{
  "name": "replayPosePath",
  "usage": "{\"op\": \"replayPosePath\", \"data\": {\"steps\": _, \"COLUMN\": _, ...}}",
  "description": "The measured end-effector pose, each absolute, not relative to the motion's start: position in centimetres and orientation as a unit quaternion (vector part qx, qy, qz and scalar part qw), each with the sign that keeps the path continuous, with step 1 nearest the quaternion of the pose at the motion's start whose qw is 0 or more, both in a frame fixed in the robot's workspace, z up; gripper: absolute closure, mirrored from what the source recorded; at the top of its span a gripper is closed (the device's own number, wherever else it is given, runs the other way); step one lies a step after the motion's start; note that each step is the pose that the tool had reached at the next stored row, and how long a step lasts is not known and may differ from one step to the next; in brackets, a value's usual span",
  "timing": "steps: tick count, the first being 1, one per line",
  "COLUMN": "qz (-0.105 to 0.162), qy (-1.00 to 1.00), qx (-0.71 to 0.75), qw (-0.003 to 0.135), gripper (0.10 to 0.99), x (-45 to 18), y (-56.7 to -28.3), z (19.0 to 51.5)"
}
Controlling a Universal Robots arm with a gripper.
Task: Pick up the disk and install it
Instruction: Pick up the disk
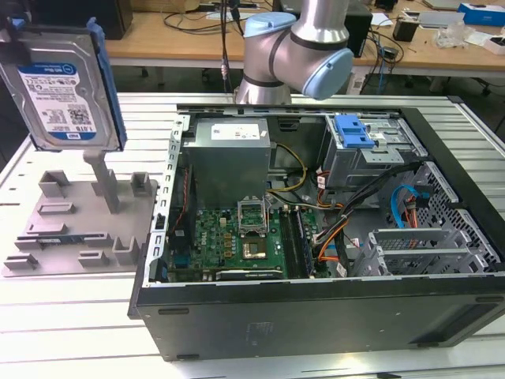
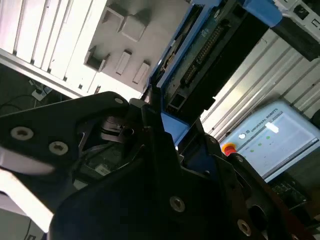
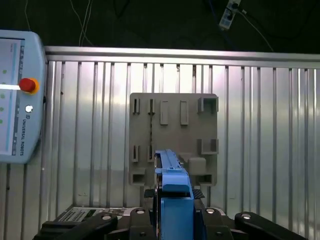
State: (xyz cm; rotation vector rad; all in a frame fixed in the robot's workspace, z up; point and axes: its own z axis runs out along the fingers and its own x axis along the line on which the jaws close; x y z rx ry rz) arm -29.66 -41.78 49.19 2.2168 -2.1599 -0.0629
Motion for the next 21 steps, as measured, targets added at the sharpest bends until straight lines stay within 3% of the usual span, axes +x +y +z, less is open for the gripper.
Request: {"op": "replayPosePath", "data": {"steps": 21, "qz": -0.026, "qy": -0.697, "qx": 0.716, "qw": 0.028, "gripper": 0.718, "x": -19.3, "y": -49.0, "z": 49.2}}
